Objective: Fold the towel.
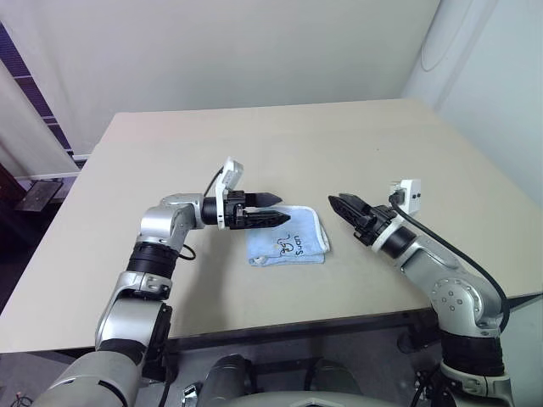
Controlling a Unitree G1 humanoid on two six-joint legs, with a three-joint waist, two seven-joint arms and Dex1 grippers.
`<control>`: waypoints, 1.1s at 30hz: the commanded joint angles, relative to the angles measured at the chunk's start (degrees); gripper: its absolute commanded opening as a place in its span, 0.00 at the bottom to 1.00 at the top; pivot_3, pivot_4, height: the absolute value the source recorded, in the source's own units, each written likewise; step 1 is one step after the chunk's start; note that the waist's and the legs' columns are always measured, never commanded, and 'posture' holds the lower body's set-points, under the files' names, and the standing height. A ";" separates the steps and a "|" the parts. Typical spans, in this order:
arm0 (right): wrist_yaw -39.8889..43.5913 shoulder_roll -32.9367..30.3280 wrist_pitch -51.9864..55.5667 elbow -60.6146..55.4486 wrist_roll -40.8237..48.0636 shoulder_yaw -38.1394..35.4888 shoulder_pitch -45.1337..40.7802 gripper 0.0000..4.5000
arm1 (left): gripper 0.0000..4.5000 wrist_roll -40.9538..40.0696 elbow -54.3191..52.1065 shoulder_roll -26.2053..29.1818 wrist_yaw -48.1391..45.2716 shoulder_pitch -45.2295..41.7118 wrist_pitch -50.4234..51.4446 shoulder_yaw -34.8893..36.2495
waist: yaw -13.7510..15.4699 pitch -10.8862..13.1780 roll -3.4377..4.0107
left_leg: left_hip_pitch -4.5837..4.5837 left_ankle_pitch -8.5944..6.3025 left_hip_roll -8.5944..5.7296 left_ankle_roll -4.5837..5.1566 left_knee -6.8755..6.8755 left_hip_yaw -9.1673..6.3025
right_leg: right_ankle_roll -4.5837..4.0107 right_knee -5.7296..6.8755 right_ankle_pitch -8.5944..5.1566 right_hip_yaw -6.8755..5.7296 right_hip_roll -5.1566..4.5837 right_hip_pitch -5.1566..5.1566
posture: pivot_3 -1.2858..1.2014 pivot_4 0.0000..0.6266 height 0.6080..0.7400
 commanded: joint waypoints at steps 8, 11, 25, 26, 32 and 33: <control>8.24 -1.43 -2.54 8.45 -9.70 11.13 -8.32 0.01 | 1.00 5.41 5.37 -2.01 5.60 2.20 -18.42 -1.76 | -0.02 -0.01 -0.01 | 0.01 0.01 0.01 0.02 0.00 0.03 | 0.09 0.01 0.08 -0.01 0.05 0.01 | 0.52 0.00 0.82; 9.57 0.08 -2.24 12.62 -10.26 11.54 -9.80 0.01 | 1.00 6.99 8.13 -2.67 5.17 3.33 -21.17 -2.95 | -0.04 -0.01 -0.01 | -0.01 0.02 0.01 0.03 -0.01 0.05 | 0.12 0.02 0.10 -0.01 0.06 0.18 | 0.52 0.00 0.82; 10.61 4.57 -4.13 25.36 -16.96 12.51 -8.63 0.01 | 1.00 12.56 23.96 -6.66 7.20 2.08 -33.51 -4.61 | -0.02 -0.04 -0.02 | 0.08 -0.08 0.14 -0.12 0.31 -0.01 | 0.06 0.08 0.20 -0.09 0.12 0.17 | 0.52 0.00 0.82; 10.93 4.74 -3.78 24.55 -15.94 11.41 -8.70 0.01 | 1.00 12.52 23.92 -6.62 7.40 2.02 -34.08 -4.32 | -0.02 -0.04 -0.02 | 0.08 -0.09 0.16 -0.12 0.35 -0.02 | 0.04 0.08 0.23 -0.09 0.12 0.19 | 0.52 0.00 0.82; 12.26 3.69 2.07 17.42 -10.20 6.89 -8.55 0.29 | 1.00 8.21 17.67 -5.61 4.36 3.72 -33.10 -1.76 | -0.13 -0.03 0.00 | 0.04 -0.11 0.21 -0.11 0.49 -0.02 | -0.06 0.06 0.31 -0.08 0.11 0.19 | 0.52 0.00 0.82; 12.60 3.22 3.56 16.18 -8.96 6.20 -8.44 0.36 | 1.00 7.48 15.63 -5.29 3.84 4.27 -32.38 -1.48 | -0.15 -0.02 0.01 | 0.02 -0.11 0.23 -0.11 0.49 -0.02 | -0.06 0.05 0.30 -0.08 0.11 0.16 | 0.52 0.00 0.82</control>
